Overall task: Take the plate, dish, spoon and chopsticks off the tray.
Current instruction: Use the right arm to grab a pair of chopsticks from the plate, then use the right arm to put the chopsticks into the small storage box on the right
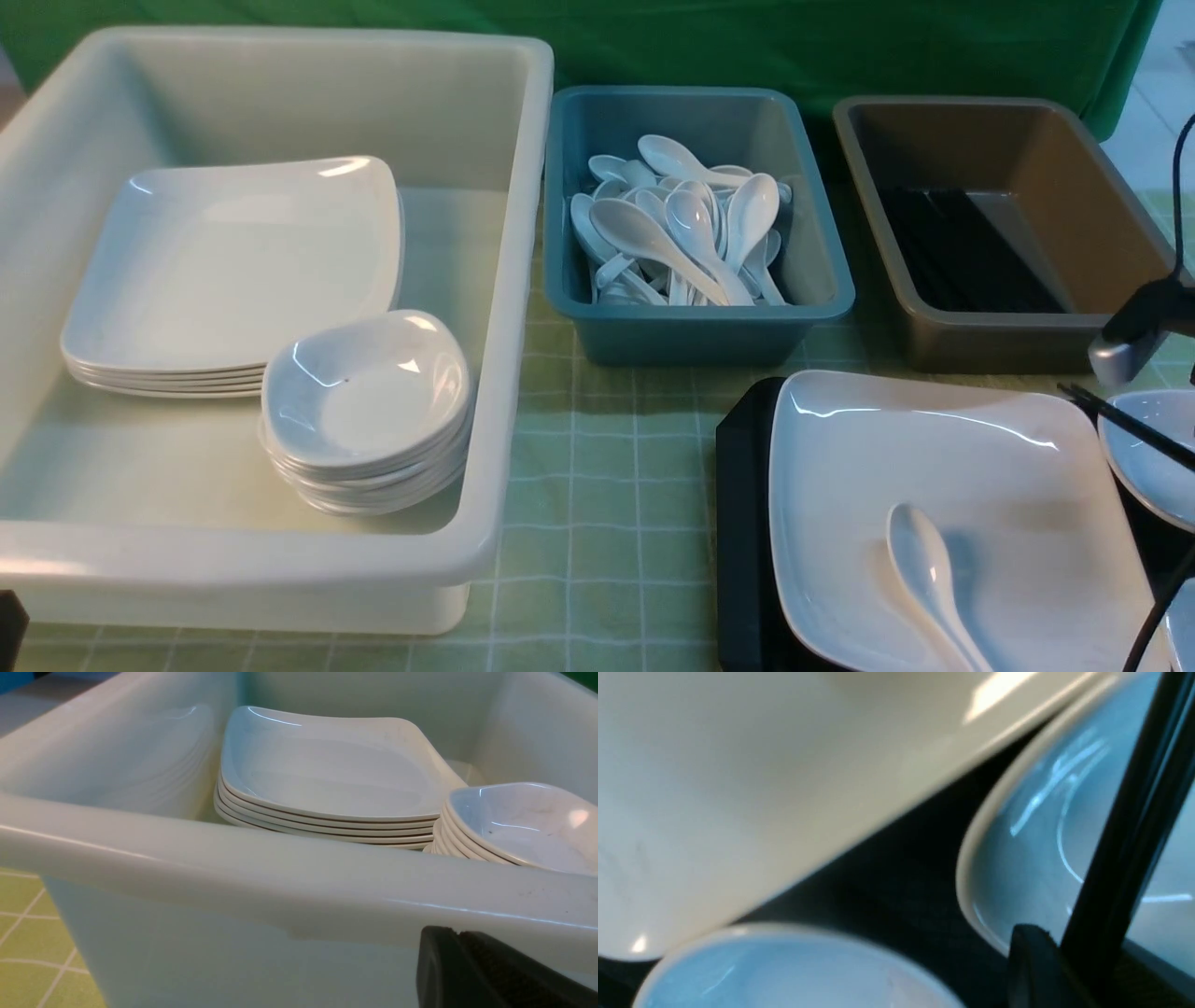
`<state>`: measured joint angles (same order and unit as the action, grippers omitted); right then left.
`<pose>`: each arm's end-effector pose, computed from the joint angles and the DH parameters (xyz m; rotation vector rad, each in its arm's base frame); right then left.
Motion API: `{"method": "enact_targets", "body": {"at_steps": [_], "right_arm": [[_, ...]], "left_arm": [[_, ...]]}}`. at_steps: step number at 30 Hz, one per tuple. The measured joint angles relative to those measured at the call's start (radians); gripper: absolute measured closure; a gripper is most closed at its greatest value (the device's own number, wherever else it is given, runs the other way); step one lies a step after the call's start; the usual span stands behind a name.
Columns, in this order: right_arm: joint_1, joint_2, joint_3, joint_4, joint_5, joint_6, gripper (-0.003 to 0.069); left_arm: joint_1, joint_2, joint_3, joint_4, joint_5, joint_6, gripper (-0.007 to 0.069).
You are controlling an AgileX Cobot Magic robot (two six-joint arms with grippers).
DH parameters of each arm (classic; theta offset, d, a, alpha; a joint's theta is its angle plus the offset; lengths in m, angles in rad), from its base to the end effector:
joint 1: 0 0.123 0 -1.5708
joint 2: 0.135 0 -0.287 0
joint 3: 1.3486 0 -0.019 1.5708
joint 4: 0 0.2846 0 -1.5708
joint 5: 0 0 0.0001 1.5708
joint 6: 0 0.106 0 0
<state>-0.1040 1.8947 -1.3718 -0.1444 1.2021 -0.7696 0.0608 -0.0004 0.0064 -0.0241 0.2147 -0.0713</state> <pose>0.3828 -0.0543 0.1726 1.0676 -2.8267 0.1394 0.1026 0.0057 0.1893 -0.1287 1.6995 -0.0298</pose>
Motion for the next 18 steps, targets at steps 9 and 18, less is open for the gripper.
{"method": "enact_targets", "body": {"at_steps": [9,18], "right_arm": [[0.037,-0.210,-0.033,0.025,-0.004,0.160,0.0567],[0.070,-0.187,-0.324,0.301,-0.201,0.411,0.0567]], "left_arm": [[0.000,0.000,0.000,0.000,0.000,0.000,0.0603],[0.000,0.000,0.000,0.000,0.000,0.000,0.0603]]}}
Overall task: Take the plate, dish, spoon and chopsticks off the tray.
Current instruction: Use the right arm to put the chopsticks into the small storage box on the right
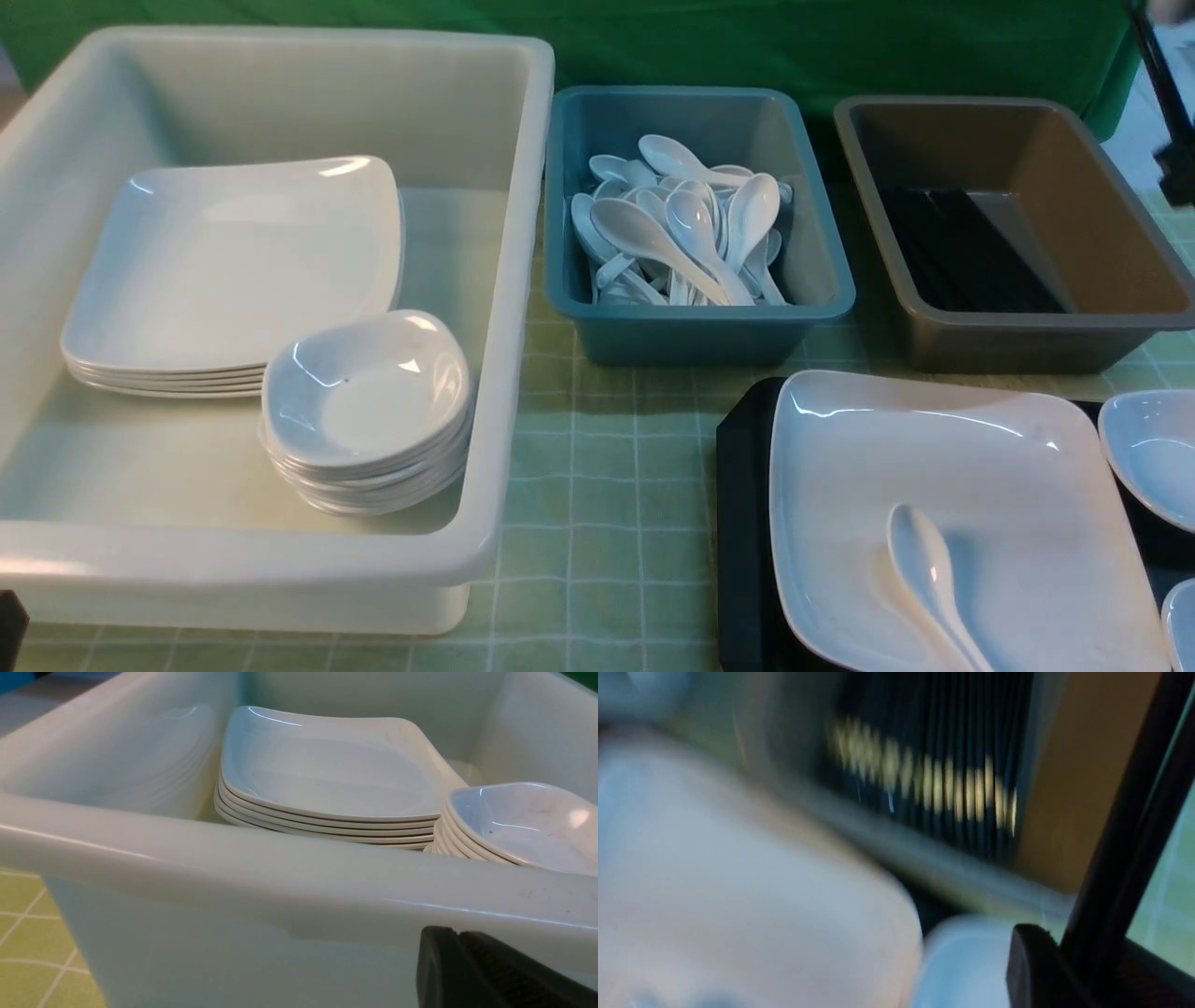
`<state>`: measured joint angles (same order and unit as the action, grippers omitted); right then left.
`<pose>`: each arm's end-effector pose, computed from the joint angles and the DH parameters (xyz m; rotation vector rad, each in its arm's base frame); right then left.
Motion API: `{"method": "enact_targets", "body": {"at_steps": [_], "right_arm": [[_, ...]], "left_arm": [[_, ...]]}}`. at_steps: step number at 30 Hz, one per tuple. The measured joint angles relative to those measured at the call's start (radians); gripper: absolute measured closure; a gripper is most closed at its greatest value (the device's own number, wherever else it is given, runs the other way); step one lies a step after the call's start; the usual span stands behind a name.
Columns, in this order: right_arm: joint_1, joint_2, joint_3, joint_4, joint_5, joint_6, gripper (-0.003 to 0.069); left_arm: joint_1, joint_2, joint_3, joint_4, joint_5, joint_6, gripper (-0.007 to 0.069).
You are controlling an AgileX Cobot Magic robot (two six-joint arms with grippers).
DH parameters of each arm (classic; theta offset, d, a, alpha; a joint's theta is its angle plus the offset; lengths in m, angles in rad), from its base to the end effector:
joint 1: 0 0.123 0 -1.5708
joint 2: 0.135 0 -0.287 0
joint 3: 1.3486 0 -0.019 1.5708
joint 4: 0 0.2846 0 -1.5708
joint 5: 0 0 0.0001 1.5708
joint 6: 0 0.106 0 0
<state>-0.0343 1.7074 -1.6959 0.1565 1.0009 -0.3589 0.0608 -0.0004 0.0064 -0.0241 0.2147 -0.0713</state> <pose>0.4232 -0.0006 0.3563 -0.3511 2.4544 0.0329 0.1026 0.0057 0.1893 -0.1287 1.6995 -0.0298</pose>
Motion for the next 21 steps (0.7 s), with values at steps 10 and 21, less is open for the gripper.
{"method": "enact_targets", "body": {"at_steps": [10,21], "right_arm": [[0.003,0.281,-0.153,0.179,-0.402,0.103,0.0567],[0.003,0.435,-0.153,0.181,-0.340,0.105,0.0320]], "left_arm": [[-0.001,0.000,0.000,0.000,0.000,0.000,0.0603],[-0.001,0.000,0.000,0.000,0.000,0.000,0.0596]]}}
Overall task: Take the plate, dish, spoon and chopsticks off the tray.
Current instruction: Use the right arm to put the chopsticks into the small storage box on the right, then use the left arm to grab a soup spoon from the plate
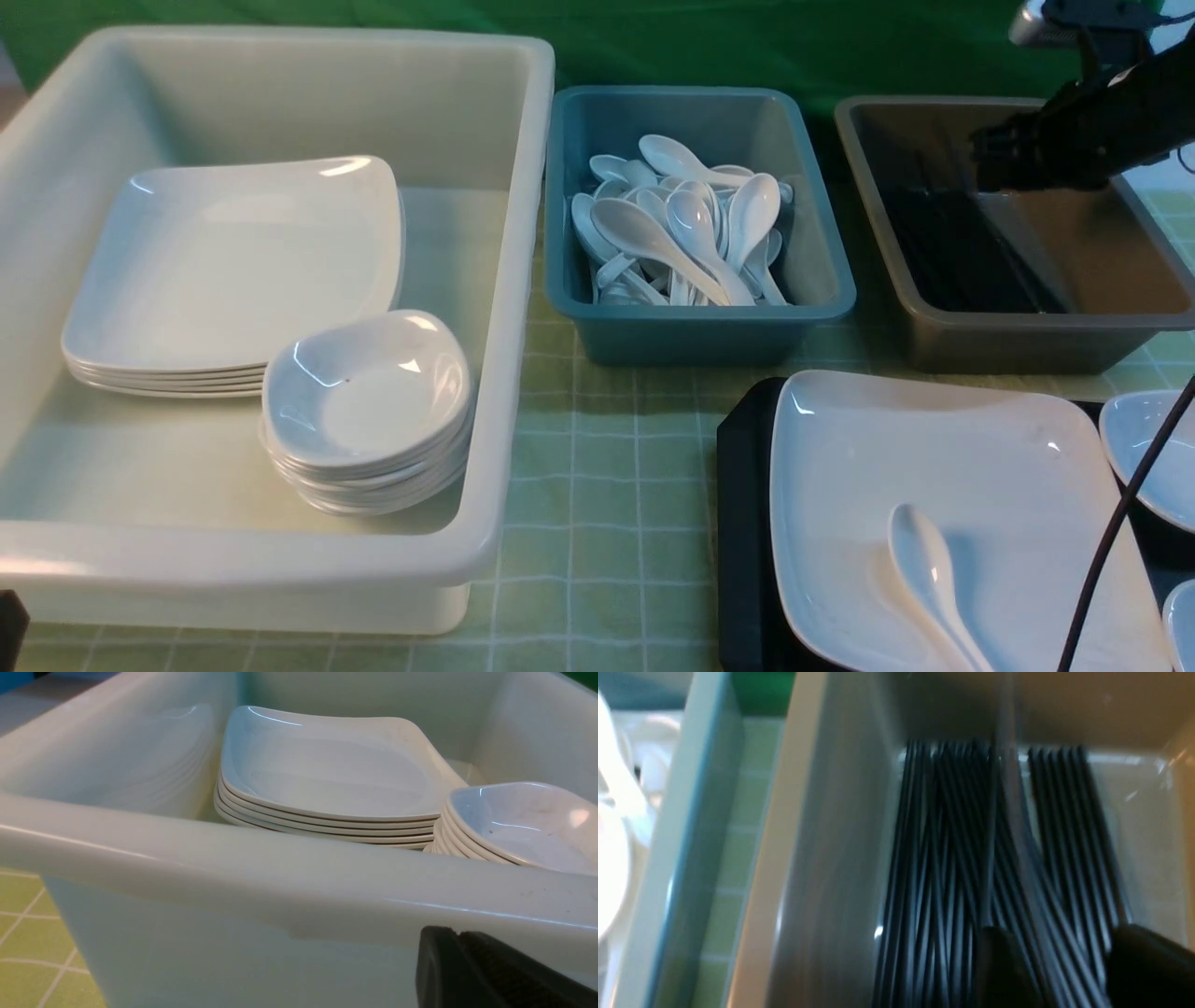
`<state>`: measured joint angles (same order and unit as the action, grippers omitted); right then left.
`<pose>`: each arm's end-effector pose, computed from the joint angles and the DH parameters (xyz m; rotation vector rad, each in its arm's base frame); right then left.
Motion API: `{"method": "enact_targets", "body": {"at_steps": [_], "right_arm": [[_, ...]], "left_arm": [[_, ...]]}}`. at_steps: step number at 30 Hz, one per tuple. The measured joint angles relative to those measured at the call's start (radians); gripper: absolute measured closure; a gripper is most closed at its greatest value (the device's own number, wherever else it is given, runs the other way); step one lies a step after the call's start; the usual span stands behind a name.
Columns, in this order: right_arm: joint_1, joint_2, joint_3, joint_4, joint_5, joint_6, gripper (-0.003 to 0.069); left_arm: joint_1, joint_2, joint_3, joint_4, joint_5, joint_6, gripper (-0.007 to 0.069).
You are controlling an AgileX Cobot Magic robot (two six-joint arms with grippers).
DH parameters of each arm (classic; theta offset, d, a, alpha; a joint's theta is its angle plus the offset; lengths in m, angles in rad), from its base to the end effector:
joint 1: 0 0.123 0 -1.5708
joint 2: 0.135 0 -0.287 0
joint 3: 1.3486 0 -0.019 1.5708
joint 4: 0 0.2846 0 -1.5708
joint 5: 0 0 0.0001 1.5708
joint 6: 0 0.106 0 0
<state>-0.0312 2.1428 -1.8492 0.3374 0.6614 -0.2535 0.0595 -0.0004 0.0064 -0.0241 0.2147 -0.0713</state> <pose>0.5385 0.0048 0.2241 -0.0370 2.4010 0.2398 0.1026 0.0056 0.1893 -0.1276 1.6996 -0.0307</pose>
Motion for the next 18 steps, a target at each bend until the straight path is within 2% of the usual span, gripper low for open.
{"method": "enact_targets", "body": {"at_steps": [2,4,6,7,9,11,18], "right_arm": [[0.000,-0.015,0.000,-0.004,0.042,0.000,0.0302],[0.000,-0.031,-0.001,-0.015,0.092,0.000,0.0319],[0.000,-0.087,-0.022,-0.045,0.218,-0.009,0.0439],[0.000,-0.087,-0.024,-0.046,0.230,-0.012,0.0439],[0.000,-0.160,-0.049,-0.056,0.398,-0.047,0.0584],[0.000,-0.226,-0.048,-0.060,0.493,-0.058,0.0634],[0.000,-0.481,0.103,-0.068,0.544,-0.022,0.0652]], "left_arm": [[0.000,0.000,0.000,0.000,0.000,0.000,0.0594],[0.000,0.000,0.000,0.000,0.000,0.000,0.0592],[0.000,0.000,0.000,0.000,0.000,0.000,0.0589],[0.000,0.000,0.000,0.000,0.000,0.000,0.0589],[0.000,0.000,0.000,0.000,0.000,0.000,0.0589],[0.000,0.000,0.000,0.000,0.000,0.000,0.0589],[0.000,0.000,0.000,0.000,0.000,0.000,0.0587]]}}
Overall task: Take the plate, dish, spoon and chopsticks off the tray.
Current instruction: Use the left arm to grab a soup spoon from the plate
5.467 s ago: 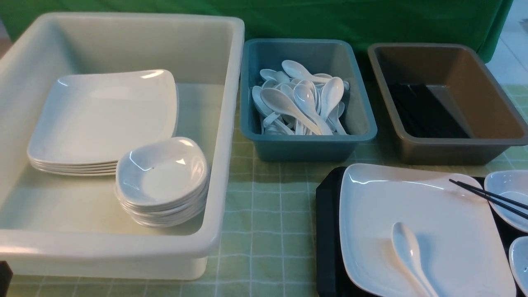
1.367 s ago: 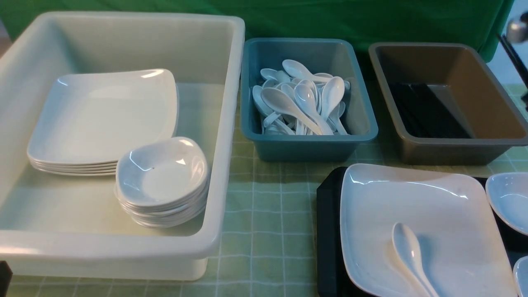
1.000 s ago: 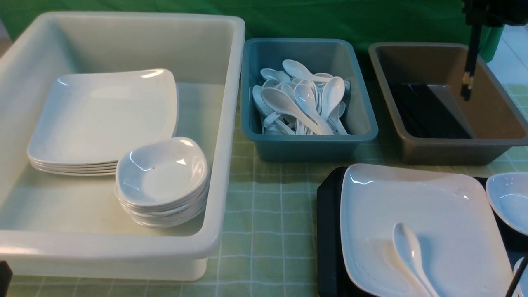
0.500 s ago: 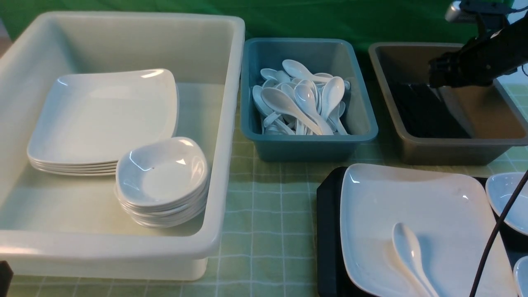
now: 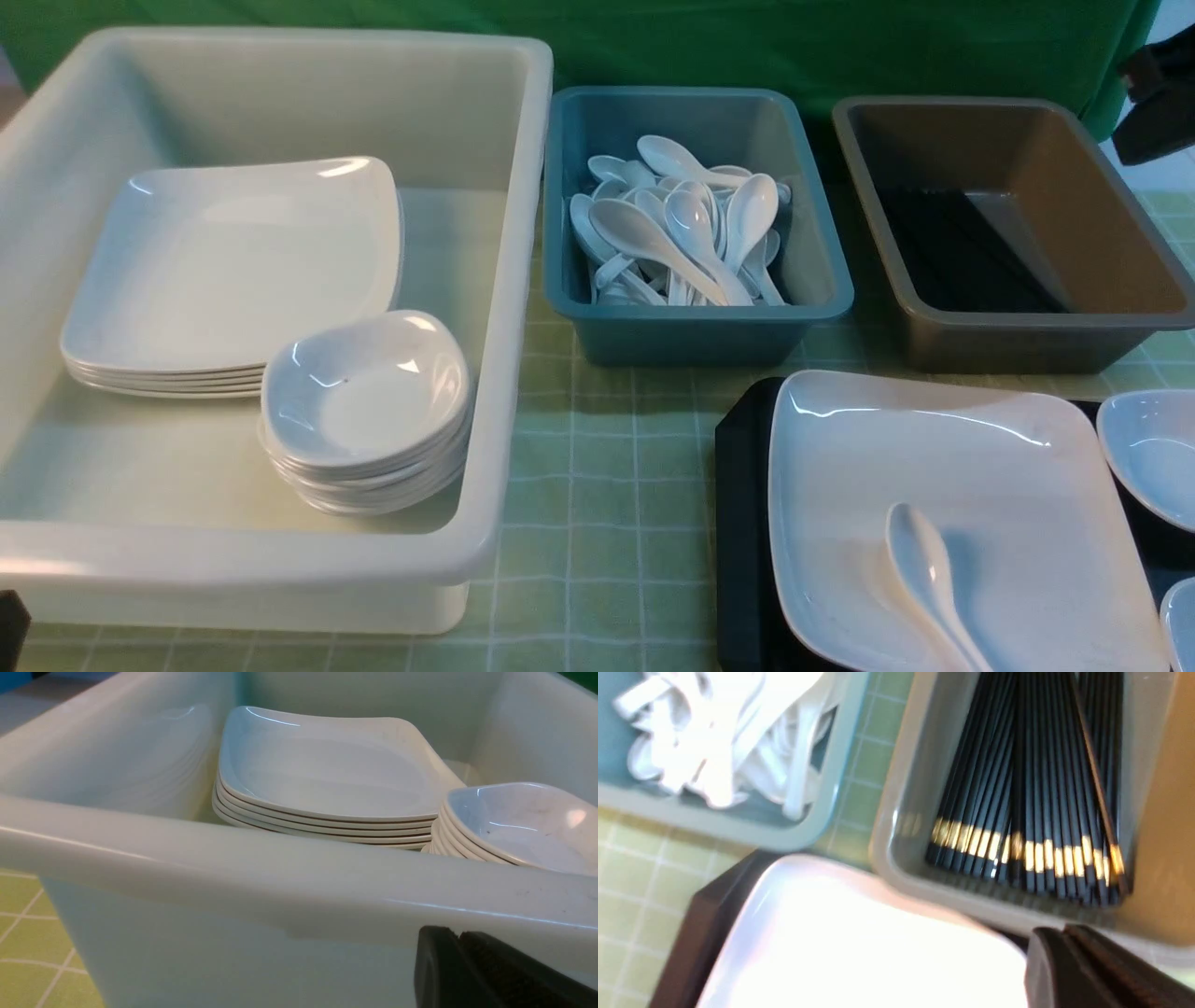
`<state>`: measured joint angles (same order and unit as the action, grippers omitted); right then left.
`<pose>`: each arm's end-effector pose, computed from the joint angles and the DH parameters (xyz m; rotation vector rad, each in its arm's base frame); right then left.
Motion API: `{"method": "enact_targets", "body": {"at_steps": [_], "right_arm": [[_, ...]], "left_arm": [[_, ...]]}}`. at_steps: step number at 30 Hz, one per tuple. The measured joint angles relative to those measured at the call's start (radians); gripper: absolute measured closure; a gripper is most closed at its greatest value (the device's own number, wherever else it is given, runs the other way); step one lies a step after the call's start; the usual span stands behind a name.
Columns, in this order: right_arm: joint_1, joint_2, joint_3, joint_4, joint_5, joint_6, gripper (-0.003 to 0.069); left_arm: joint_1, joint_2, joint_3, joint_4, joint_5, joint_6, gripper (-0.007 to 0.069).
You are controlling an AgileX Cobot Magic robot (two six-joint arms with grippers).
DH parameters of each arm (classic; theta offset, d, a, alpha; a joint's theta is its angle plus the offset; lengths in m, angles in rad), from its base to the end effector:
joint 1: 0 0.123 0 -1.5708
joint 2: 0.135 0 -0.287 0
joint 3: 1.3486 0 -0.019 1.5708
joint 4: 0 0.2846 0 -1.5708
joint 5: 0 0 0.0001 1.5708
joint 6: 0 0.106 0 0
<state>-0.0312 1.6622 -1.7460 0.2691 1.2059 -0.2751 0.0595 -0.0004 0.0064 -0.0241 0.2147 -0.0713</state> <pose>0.3957 0.0140 0.3821 -0.2772 2.5479 0.2465 0.1026 0.0056 0.1893 -0.1276 1.6996 -0.0307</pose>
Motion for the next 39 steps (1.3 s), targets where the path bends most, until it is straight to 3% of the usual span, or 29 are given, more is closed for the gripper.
{"method": "enact_targets", "body": {"at_steps": [11,19,21,22,25,28,33,37,39], "right_arm": [[0.000,-0.552,0.572,-0.001,-0.023,0.016,0.0649],[0.000,-0.866,0.856,-0.006,-0.064,-0.015,0.0645],[0.000,-0.993,0.930,-0.012,-0.077,-0.017,0.0641],[0.000,-1.002,0.940,-0.014,-0.079,-0.017,0.0641],[0.000,-1.132,1.007,-0.023,-0.108,-0.019,0.0640],[0.000,-1.233,1.052,-0.027,-0.157,-0.023,0.0638],[0.000,-1.296,1.085,-0.027,-0.201,-0.023,0.0629],[0.000,-1.296,1.093,-0.027,-0.219,-0.023,0.0625],[0.000,-1.296,1.093,-0.027,-0.235,-0.023,0.0620]], "left_arm": [[0.000,0.000,0.000,0.000,0.000,0.000,0.0585],[-0.001,0.000,0.000,-0.001,-0.044,-0.025,0.0582],[-0.001,0.000,0.000,-0.226,-0.105,-0.177,0.0581],[-0.001,0.000,0.000,-0.248,-0.113,-0.207,0.0581],[-0.001,0.000,0.000,-0.528,-0.150,-0.400,0.0578],[-0.001,0.000,0.000,-0.604,-0.162,-0.484,0.0573],[-0.010,0.000,-0.010,-0.637,-0.209,-0.533,0.0571],[-0.040,0.026,-0.226,-0.552,-0.187,-0.472,0.0573],[-0.054,0.122,-0.436,-0.449,-0.069,-0.407,0.0590]]}}
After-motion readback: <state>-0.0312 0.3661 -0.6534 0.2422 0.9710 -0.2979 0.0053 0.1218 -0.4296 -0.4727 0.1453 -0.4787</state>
